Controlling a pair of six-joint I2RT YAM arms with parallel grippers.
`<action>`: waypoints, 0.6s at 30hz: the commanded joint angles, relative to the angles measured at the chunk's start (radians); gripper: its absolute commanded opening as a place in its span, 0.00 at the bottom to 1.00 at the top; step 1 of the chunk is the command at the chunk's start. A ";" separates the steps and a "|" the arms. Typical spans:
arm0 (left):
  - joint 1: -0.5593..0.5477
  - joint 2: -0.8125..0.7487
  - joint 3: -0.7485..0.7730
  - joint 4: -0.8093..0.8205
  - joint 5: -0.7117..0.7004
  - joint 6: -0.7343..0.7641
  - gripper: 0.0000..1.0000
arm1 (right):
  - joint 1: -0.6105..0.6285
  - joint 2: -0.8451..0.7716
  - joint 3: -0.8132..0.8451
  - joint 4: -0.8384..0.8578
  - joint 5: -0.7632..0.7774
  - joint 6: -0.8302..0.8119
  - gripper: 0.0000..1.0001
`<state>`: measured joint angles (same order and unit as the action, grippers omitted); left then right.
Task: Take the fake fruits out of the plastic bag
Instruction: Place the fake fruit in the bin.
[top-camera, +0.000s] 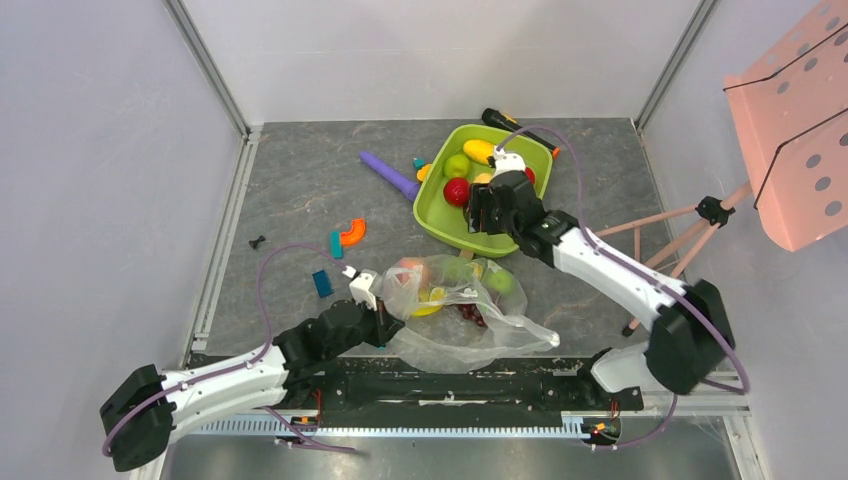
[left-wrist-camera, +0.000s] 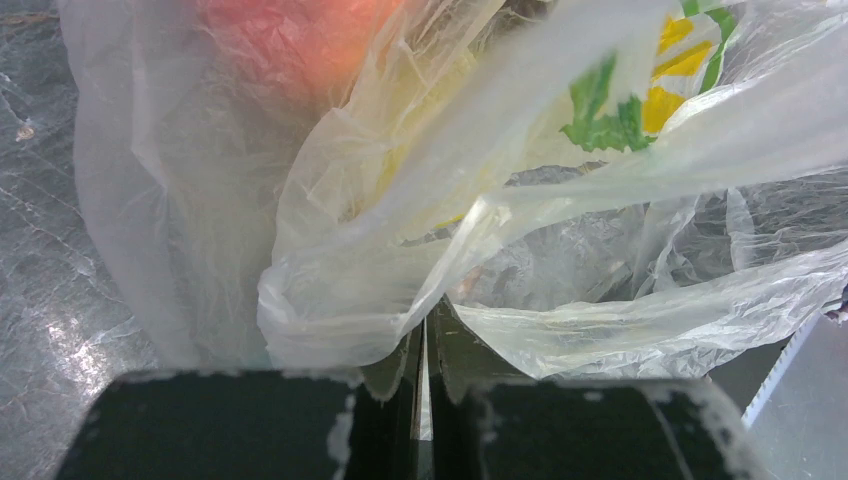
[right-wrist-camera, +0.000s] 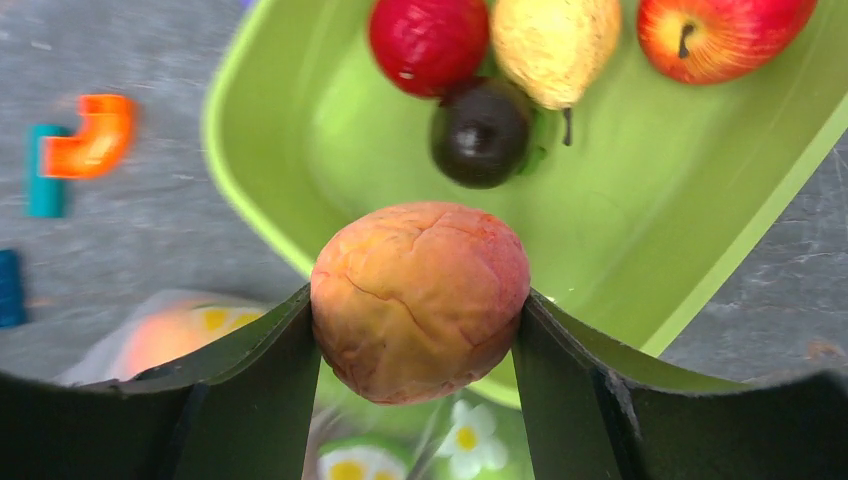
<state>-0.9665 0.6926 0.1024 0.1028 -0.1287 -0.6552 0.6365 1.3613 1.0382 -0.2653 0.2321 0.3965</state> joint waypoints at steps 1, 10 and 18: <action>-0.004 0.007 0.008 0.028 -0.010 0.036 0.08 | -0.048 0.135 0.074 -0.038 0.041 -0.104 0.45; -0.004 -0.018 0.000 0.015 -0.028 0.024 0.09 | -0.071 0.278 0.086 -0.057 0.115 -0.140 0.47; -0.005 0.002 0.007 0.015 -0.028 0.024 0.09 | -0.077 0.369 0.110 -0.090 0.148 -0.166 0.55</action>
<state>-0.9665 0.6861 0.1024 0.1017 -0.1322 -0.6548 0.5659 1.6989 1.0973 -0.3405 0.3397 0.2577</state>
